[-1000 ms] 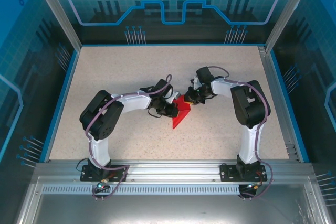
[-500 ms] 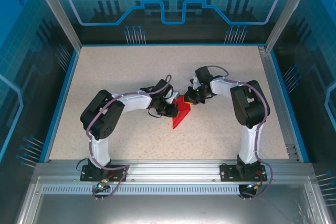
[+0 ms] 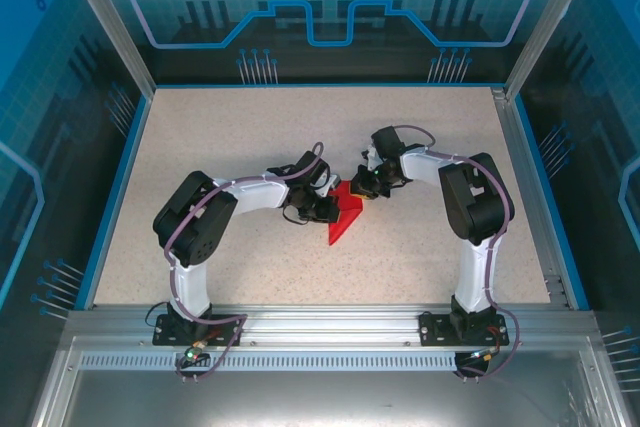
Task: Fold a paper plane with a square sheet of paper (pick it up from the middle)
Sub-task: Third fold the triangle at the center of the table.
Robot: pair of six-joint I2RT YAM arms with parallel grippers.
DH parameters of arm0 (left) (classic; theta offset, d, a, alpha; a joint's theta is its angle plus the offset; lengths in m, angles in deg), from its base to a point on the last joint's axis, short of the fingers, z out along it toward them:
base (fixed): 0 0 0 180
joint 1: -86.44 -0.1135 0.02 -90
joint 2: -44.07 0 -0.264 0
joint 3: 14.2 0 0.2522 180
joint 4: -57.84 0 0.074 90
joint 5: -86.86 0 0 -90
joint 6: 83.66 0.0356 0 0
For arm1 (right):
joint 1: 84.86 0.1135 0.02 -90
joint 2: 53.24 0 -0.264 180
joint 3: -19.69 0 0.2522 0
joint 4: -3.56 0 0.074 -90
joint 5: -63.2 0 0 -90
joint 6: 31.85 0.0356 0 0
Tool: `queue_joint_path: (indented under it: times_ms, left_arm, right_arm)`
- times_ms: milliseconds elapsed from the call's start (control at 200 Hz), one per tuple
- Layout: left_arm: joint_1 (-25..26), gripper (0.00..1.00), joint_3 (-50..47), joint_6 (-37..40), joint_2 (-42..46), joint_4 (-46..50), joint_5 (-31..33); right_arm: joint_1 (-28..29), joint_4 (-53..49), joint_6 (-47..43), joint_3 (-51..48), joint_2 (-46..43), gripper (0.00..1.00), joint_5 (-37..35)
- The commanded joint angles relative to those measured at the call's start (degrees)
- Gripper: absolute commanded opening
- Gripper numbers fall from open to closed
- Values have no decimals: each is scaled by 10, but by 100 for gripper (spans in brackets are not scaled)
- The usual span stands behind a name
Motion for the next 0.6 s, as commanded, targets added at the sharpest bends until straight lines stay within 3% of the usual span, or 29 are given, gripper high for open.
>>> queue_joint_path:
  times_ms: [0,595]
  left_arm:
    - [-4,2,-11,-22,-3,-13,2]
    - [-4,3,-4,-16,-3,-10,17]
  right_arm:
    - [8,-46,-7,-14,20,12,-36]
    - [12,-47,-5,-17,20,12,-43]
